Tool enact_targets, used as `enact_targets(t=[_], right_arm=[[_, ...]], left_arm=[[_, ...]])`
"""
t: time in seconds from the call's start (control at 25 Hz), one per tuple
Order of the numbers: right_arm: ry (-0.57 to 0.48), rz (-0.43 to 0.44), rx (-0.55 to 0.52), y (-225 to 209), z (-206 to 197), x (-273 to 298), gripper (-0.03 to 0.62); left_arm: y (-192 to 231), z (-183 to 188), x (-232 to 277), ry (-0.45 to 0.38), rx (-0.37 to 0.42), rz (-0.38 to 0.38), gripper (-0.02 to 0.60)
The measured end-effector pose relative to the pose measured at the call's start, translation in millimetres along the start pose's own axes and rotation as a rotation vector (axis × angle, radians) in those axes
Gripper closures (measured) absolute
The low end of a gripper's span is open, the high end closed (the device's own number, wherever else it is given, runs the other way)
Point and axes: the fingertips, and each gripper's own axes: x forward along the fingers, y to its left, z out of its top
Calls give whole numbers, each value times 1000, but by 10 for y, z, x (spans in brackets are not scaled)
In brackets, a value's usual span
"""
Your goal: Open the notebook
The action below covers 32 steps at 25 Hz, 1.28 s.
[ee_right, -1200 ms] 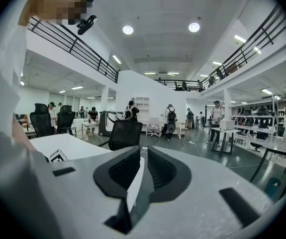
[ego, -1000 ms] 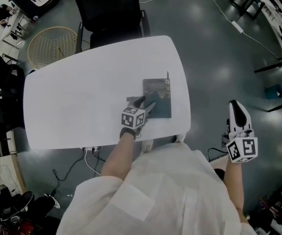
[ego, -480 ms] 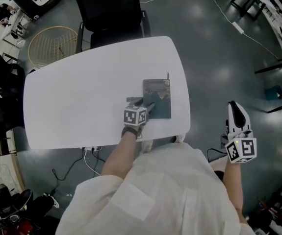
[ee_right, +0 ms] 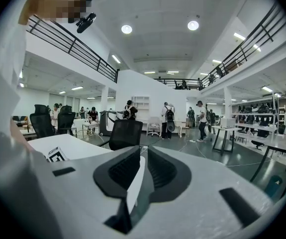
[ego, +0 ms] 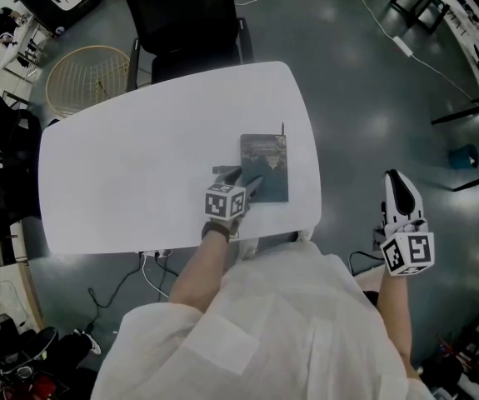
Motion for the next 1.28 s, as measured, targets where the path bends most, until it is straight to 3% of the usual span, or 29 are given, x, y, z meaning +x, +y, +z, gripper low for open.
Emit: enact_targets(t=[0.56,0.92,1.28], right_arm=[[-22,0,17,-16,48,55,543],[-38,-22,39,-127,65,0,544],[-50,-60,64,-327,19,-92,544]], left_arm=[[-766,573,-248,-171,66,-171,327],[-1337,756,-100,-162,141,-316,327],[-1836,687,98,-114,224,-435,327]])
